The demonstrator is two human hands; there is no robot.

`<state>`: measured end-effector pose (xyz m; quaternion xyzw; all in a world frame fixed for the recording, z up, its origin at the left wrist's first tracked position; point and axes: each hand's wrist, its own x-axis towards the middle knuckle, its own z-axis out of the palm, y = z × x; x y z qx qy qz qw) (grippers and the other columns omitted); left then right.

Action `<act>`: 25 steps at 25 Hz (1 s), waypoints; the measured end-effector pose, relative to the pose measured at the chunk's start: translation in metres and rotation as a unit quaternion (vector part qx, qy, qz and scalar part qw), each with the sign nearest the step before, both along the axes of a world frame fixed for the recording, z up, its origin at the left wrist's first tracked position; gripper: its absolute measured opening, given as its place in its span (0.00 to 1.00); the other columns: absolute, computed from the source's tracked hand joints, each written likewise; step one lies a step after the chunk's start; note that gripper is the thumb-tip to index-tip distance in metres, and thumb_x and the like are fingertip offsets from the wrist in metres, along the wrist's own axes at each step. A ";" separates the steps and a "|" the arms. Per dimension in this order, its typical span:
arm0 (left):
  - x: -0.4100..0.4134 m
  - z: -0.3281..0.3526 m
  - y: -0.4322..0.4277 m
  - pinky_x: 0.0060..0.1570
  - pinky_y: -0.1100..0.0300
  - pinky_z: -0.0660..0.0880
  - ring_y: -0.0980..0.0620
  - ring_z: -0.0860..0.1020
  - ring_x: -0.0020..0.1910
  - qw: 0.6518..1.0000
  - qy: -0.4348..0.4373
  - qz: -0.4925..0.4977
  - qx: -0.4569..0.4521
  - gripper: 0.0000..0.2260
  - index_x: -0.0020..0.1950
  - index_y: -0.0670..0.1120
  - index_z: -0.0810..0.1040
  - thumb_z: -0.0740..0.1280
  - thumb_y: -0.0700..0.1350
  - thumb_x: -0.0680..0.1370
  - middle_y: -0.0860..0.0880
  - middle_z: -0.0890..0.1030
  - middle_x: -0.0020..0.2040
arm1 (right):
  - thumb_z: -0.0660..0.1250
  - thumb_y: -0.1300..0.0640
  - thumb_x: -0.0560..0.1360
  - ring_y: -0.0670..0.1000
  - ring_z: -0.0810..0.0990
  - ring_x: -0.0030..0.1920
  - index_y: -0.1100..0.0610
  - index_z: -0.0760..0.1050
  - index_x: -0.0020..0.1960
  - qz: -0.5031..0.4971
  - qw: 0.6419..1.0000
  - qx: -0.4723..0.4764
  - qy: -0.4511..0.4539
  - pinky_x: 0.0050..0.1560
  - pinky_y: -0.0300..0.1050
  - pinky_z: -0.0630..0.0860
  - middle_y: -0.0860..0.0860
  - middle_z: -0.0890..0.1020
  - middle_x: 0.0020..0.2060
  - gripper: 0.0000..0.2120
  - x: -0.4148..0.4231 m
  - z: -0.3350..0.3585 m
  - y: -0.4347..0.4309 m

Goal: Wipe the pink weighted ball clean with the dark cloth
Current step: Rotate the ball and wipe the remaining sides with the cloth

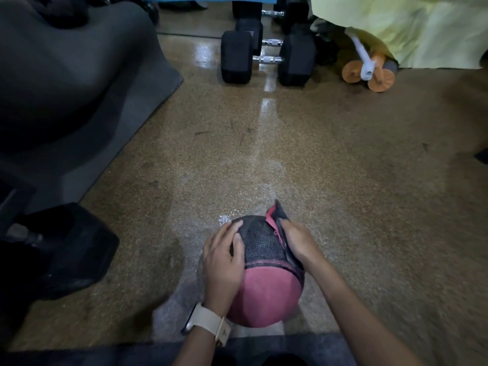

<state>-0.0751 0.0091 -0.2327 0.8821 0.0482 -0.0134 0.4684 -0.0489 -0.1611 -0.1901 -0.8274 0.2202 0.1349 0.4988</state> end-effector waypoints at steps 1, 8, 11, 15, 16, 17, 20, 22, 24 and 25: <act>0.002 0.001 0.000 0.73 0.42 0.67 0.48 0.71 0.74 1.000 -0.005 0.007 -0.005 0.27 0.70 0.56 0.78 0.49 0.62 0.79 0.53 0.77 0.72 | 0.56 0.49 0.81 0.53 0.79 0.45 0.53 0.79 0.45 0.035 0.999 -0.037 0.011 0.48 0.49 0.73 0.52 0.83 0.42 0.15 0.015 0.004 0.006; 0.034 0.005 0.006 0.74 0.48 0.68 0.48 0.74 0.71 0.996 0.062 0.015 -0.067 0.19 0.70 0.51 0.78 0.54 0.52 0.84 0.51 0.78 0.71 | 0.47 0.43 0.81 0.46 0.50 0.78 0.37 0.53 0.75 0.140 0.933 -0.199 -0.265 0.76 0.45 0.44 0.40 0.57 0.76 0.22 -0.099 -0.021 0.043; 0.037 0.012 0.005 0.77 0.47 0.63 0.48 0.68 0.76 0.997 0.077 -0.006 -0.003 0.26 0.75 0.49 0.72 0.46 0.54 0.83 0.49 0.73 0.76 | 0.49 0.44 0.80 0.47 0.69 0.69 0.45 0.67 0.71 -0.014 0.977 -0.030 -0.208 0.66 0.44 0.66 0.47 0.73 0.66 0.21 -0.066 -0.028 0.017; 0.030 0.035 -0.009 0.80 0.34 0.46 0.45 0.55 0.83 0.977 0.063 -0.133 0.156 0.30 0.81 0.55 0.61 0.45 0.63 0.81 0.54 0.61 0.82 | 0.54 0.51 0.81 0.59 0.78 0.55 0.56 0.77 0.57 -0.013 0.994 -0.063 -0.083 0.53 0.51 0.72 0.57 0.82 0.51 0.16 0.022 -0.017 -0.008; 0.036 0.039 -0.015 0.77 0.29 0.42 0.45 0.53 0.83 0.969 0.058 -0.153 0.184 0.26 0.80 0.58 0.62 0.48 0.62 0.83 0.57 0.61 0.82 | 0.54 0.49 0.81 0.58 0.78 0.56 0.55 0.77 0.58 0.011 0.990 -0.092 -0.111 0.57 0.53 0.72 0.56 0.82 0.53 0.17 0.024 -0.013 -0.002; 0.044 0.041 -0.019 0.74 0.26 0.40 0.46 0.54 0.83 0.968 0.058 -0.157 0.187 0.22 0.79 0.60 0.64 0.50 0.60 0.84 0.58 0.63 0.80 | 0.52 0.46 0.79 0.56 0.76 0.60 0.53 0.76 0.61 0.040 0.979 -0.130 -0.151 0.61 0.54 0.70 0.53 0.81 0.57 0.20 0.015 -0.013 0.007; 0.069 0.034 -0.015 0.78 0.32 0.51 0.47 0.65 0.79 0.984 0.046 -0.139 0.098 0.24 0.73 0.59 0.74 0.51 0.62 0.81 0.54 0.73 0.75 | 0.48 0.42 0.80 0.46 0.55 0.76 0.42 0.61 0.74 0.084 0.945 -0.199 -0.247 0.76 0.49 0.49 0.43 0.63 0.75 0.23 -0.058 -0.015 0.040; 0.072 0.021 -0.010 0.77 0.45 0.62 0.47 0.70 0.75 0.991 0.028 -0.114 0.060 0.27 0.71 0.56 0.77 0.52 0.62 0.78 0.51 0.76 0.73 | 0.49 0.41 0.80 0.43 0.50 0.77 0.40 0.56 0.75 0.073 0.952 -0.160 -0.252 0.76 0.43 0.46 0.41 0.58 0.76 0.24 -0.078 -0.022 0.031; 0.071 0.014 -0.009 0.75 0.44 0.66 0.47 0.71 0.74 0.992 0.033 -0.097 0.069 0.28 0.70 0.57 0.77 0.52 0.66 0.77 0.52 0.76 0.73 | 0.52 0.40 0.78 0.46 0.62 0.74 0.43 0.66 0.70 0.000 0.979 -0.073 -0.191 0.73 0.46 0.58 0.44 0.68 0.71 0.23 -0.044 -0.027 0.014; 0.067 0.015 -0.012 0.73 0.41 0.67 0.48 0.71 0.74 0.994 0.034 -0.083 0.068 0.29 0.70 0.59 0.77 0.51 0.67 0.75 0.54 0.76 0.72 | 0.53 0.42 0.77 0.49 0.69 0.69 0.46 0.72 0.65 -0.040 0.986 -0.057 -0.151 0.68 0.49 0.65 0.46 0.74 0.65 0.20 -0.017 -0.025 0.006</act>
